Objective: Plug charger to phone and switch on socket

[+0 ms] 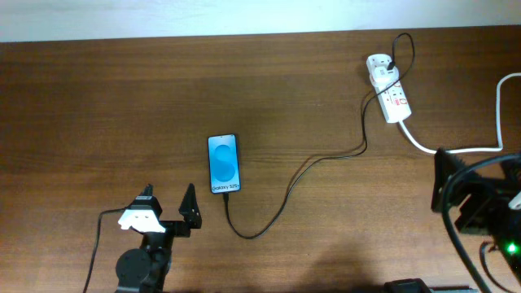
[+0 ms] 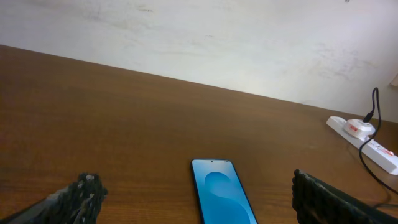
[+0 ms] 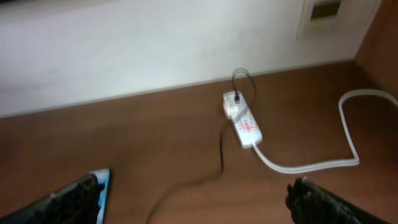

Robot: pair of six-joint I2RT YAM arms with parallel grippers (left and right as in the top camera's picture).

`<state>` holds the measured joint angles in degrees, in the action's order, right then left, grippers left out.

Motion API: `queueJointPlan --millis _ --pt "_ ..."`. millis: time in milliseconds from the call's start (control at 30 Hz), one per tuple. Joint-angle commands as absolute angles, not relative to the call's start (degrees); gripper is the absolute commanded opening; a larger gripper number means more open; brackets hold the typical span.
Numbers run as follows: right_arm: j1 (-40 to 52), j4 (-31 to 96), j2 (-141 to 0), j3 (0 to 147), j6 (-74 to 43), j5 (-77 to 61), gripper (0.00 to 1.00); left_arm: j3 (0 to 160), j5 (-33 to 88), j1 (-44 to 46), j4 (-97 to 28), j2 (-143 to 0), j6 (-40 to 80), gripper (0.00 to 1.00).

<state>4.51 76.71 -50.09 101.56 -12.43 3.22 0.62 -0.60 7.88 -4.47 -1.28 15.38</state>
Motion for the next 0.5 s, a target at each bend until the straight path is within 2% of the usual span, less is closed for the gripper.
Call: queueJointPlan --millis 0,167,467 --pt "4.9 81.1 -50.2 101.5 -12.3 3.7 0.98 0.5 0.3 8.1 -4.8 -1.0 14.4 0.99" --pt "4.9 90.7 -50.2 101.5 -12.3 3.7 0.98 0.5 0.3 8.1 -4.8 -1.0 14.4 0.99" --pt "4.9 91.1 -50.2 101.5 -12.3 3.7 0.98 0.5 0.3 8.1 -4.8 -1.0 14.4 0.99"
